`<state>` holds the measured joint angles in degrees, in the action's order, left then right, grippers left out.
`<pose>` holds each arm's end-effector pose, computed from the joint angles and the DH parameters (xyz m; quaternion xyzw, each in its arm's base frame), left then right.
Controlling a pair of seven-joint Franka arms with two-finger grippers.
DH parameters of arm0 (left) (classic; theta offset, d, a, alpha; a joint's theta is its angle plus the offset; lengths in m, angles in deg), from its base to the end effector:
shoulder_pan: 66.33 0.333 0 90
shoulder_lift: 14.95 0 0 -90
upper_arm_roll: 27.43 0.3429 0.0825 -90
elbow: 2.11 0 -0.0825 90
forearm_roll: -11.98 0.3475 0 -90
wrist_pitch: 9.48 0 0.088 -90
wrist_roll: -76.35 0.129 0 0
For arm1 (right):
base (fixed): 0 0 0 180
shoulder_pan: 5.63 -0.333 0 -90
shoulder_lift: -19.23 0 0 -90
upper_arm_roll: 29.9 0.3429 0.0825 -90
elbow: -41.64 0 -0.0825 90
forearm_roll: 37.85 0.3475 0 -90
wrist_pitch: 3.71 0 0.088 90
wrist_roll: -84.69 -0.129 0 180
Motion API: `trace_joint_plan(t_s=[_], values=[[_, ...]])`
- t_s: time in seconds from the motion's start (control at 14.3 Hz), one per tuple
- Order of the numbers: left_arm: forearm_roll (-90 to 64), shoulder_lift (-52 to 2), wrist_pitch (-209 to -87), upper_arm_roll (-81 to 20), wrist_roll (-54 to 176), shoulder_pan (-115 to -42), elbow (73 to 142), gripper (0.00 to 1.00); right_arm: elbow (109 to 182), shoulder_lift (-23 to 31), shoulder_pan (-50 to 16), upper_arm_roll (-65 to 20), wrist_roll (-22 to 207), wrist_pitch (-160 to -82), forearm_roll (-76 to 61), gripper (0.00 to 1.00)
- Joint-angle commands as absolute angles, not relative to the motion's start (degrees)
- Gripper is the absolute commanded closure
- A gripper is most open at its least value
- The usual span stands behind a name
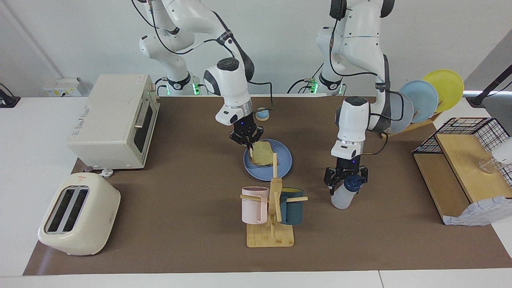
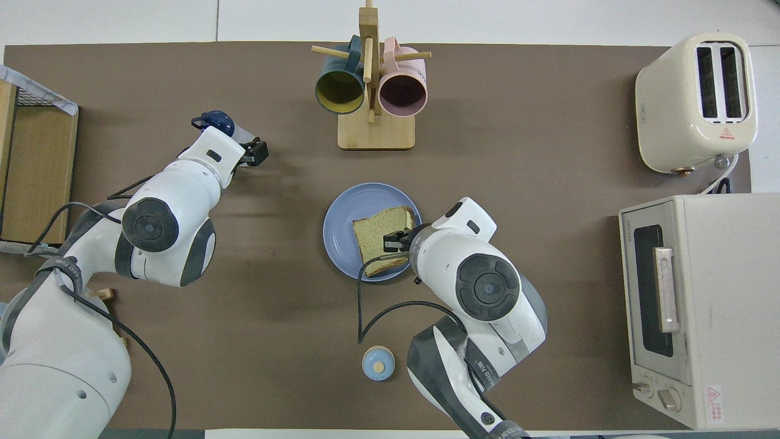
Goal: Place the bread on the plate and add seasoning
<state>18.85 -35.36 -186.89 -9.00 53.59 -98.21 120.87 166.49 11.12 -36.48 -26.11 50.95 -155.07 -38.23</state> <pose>0.5923 -0.1654 0.3470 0.9522 -0.0045 0.3043 0.0255 0.4651 0.3204 0.3899 -0.9871 -0.0093 -0.1310 0.0920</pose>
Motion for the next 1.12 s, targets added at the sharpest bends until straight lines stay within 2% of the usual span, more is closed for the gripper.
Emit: trace_joint_plan(t_s=[0.0, 0.14, 0.21, 0.42, 0.49, 0.84, 0.91, 0.98, 1.05], values=[[19.4, -36.6, -188.0, -7.7, 51.9, -99.3, 119.6, 0.0, 168.8, 13.0, -35.6, -25.6, 49.5, -156.3, -38.2, 0.71], [19.4, -36.6, -188.1, -7.7, 51.4, -99.3, 119.6, 0.0, 168.8, 13.0, -35.5, -25.6, 49.5, -156.1, -38.2, 0.35], [19.4, -36.6, -188.1, -7.7, 51.4, -99.3, 119.6, 0.0, 168.7, 13.0, -35.5, -25.6, 49.6, -156.1, -38.2, 0.0], [19.4, -36.6, -188.6, -7.7, 51.3, -99.3, 119.6, 0.0, 167.0, 12.5, -35.3, -25.7, 49.8, -155.6, -38.2, 0.0], [19.4, -36.6, -189.0, -7.7, 51.4, -99.3, 119.6, 0.03, 166.3, 12.4, -35.0, -25.7, 49.8, -155.1, -38.2, 0.0], [19.8, -36.6, -189.1, -7.7, 51.4, -99.2, 119.7, 0.83, 159.1, 11.9, -30.9, -25.7, 51.6, -146.3, -38.5, 0.0], [19.8, -36.6, -189.0, -7.7, 51.4, -99.2, 119.7, 0.95, 157.4, 12.0, -30.2, -25.7, 53.7, -143.1, -38.6, 0.0], [19.8, -36.6, -189.0, -7.7, 51.5, -98.9, 119.6, 1.0, 156.2, 12.1, -29.8, -25.6, 55.1, -140.9, -38.6, 0.0], [20.1, -36.6, -189.1, -7.7, 51.9, -98.5, 119.6, 1.0, 155.9, 12.5, -30.1, -25.5, 55.1, -140.5, -38.5, 0.0]])
